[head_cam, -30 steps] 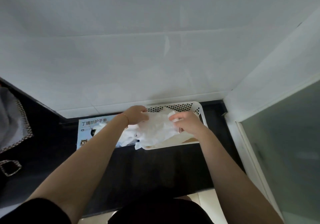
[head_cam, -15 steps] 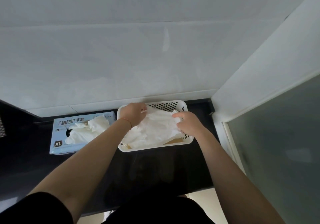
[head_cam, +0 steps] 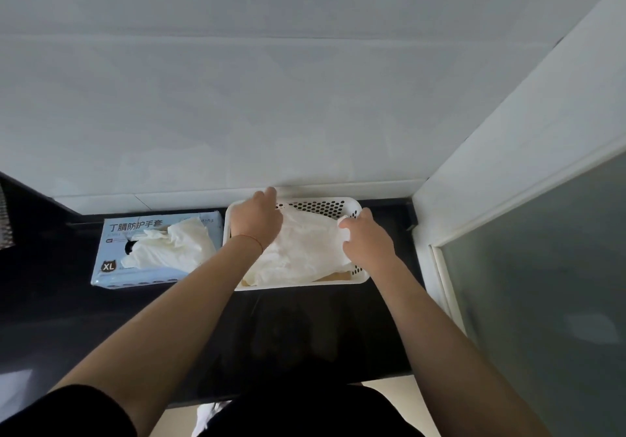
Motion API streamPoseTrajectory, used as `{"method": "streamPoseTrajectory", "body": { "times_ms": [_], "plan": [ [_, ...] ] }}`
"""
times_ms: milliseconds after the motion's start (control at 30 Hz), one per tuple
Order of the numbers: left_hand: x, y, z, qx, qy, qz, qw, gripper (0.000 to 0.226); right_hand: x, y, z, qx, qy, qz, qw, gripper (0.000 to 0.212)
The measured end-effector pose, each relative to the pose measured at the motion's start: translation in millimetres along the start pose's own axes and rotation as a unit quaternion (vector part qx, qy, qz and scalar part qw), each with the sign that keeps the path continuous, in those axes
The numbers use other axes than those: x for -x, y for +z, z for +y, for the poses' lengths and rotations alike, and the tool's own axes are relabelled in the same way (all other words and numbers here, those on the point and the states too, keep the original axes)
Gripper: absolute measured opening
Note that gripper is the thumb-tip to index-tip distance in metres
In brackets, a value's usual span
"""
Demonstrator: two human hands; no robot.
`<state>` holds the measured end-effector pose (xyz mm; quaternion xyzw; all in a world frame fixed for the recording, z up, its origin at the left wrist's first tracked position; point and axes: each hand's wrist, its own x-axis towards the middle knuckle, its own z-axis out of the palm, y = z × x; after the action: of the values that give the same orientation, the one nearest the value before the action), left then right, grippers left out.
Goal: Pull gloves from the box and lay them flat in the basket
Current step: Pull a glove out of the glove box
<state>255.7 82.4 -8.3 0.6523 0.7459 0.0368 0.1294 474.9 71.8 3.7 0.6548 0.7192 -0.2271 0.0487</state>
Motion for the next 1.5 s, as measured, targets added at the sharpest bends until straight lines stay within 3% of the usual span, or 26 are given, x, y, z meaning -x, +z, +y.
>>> {"method": "streamPoseTrajectory", "body": {
  "times_ms": [67, 167, 300, 433, 733, 833, 967, 1033, 1100, 1167, 1233, 1300, 1400, 1500],
  "plan": [
    [8.8, -0.7, 7.5, -0.003, 0.067, -0.055, 0.996, 0.026, -1.6, -4.4, -9.2, 0.051, -0.015, 0.043, 0.998, 0.035],
    [16.3, 3.5, 15.4, -0.053, 0.107, -0.160, 0.980, 0.070, -6.0, -2.7, -25.6, 0.034, -0.062, 0.036, 0.997, 0.029],
    [14.0, 15.3, 11.6, -0.096, 0.061, -0.223, 0.968, 0.113, -15.8, 21.9, -30.7, 0.049, -0.080, -0.070, 0.993, 0.059],
    [13.3, 26.8, 1.0, -0.083, 0.040, -0.251, 0.964, 0.121, -23.2, 38.7, -16.9, 0.039, -0.040, -0.109, 0.992, 0.090],
    [7.3, 31.3, -13.3, -0.043, 0.066, -0.281, 0.957, 0.126, -20.6, 34.5, -22.8, 0.064, -0.009, -0.111, 0.992, 0.090],
    [9.9, 17.6, -22.1, -0.002, 0.089, -0.269, 0.959, 0.115, -14.7, 20.8, -46.1, 0.085, 0.003, -0.069, 0.994, 0.074],
    [18.6, -10.1, -45.4, 0.086, 0.070, -0.146, 0.983, 0.044, -11.4, 9.1, -104.6, 0.010, -0.044, -0.014, 0.999, 0.034],
    [24.3, -26.4, -64.9, 0.094, 0.036, -0.068, 0.993, 0.023, -10.3, 13.4, -136.1, -0.043, -0.069, -0.002, 0.997, 0.017],
    [31.4, -41.7, -94.3, 0.095, -0.010, -0.004, 0.995, 0.020, -7.7, 23.6, -166.4, -0.086, -0.082, -0.010, 0.993, 0.013],
    [40.4, -51.5, -135.9, 0.100, -0.057, 0.006, 0.993, 0.027, -4.3, 38.7, -198.3, -0.127, -0.088, -0.040, 0.987, 0.017],
    [45.7, -54.0, -167.9, 0.108, -0.077, -0.054, 0.990, 0.042, -3.6, 51.8, -218.2, -0.133, -0.087, -0.077, 0.984, 0.041],
    [51.9, -54.2, -189.2, 0.117, -0.077, -0.116, 0.983, 0.036, -4.3, 63.3, -232.9, -0.085, -0.081, -0.078, 0.990, 0.052],
    [57.7, -51.6, -203.8, 0.108, -0.069, -0.132, 0.983, 0.016, -3.7, 71.1, -245.1, 0.010, -0.073, -0.048, 0.996, 0.040],
    [59.8, -55.5, -208.7, 0.151, -0.076, -0.077, 0.983, 0.014, -0.9, 72.6, -251.7, 0.000, -0.074, -0.030, 0.997, 0.024]
  ]
}}
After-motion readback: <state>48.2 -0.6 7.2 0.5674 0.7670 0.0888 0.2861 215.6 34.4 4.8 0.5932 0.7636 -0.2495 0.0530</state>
